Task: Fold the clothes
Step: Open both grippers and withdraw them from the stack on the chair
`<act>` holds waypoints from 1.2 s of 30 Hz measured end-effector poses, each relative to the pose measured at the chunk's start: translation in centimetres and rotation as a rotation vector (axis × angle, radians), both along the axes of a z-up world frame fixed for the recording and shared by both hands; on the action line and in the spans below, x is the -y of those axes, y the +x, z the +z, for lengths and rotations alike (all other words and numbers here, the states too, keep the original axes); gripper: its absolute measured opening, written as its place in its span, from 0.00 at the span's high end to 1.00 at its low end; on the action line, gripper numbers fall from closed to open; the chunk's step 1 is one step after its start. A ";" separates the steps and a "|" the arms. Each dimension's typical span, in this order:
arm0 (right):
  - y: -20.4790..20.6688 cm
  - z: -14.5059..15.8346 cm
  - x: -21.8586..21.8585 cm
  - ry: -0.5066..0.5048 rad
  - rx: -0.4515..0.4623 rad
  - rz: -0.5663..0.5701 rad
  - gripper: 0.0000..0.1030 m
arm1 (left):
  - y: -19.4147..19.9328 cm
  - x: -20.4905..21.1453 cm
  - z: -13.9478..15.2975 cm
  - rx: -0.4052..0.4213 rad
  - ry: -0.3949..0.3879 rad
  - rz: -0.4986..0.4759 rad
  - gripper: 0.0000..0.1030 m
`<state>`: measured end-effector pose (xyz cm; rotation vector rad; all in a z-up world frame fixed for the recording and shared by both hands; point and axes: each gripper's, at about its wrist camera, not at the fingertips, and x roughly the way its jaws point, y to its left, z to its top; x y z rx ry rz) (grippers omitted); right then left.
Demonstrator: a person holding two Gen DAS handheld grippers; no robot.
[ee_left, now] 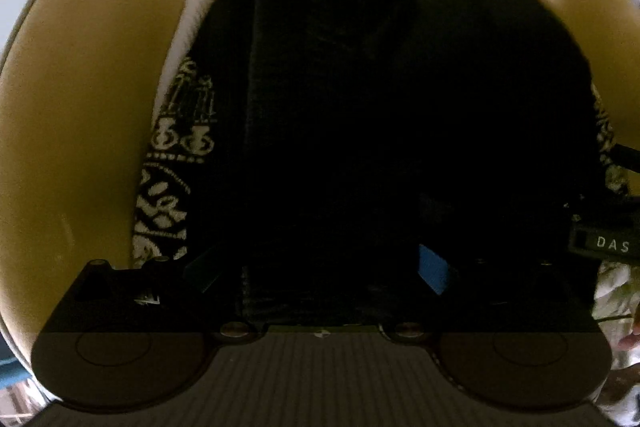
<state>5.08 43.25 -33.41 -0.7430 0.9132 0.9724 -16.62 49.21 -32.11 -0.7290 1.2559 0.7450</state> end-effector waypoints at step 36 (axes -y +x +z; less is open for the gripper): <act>-14.8 27.9 21.7 0.252 0.131 -0.057 0.01 | -9.3 19.8 27.2 0.155 0.356 -0.058 0.01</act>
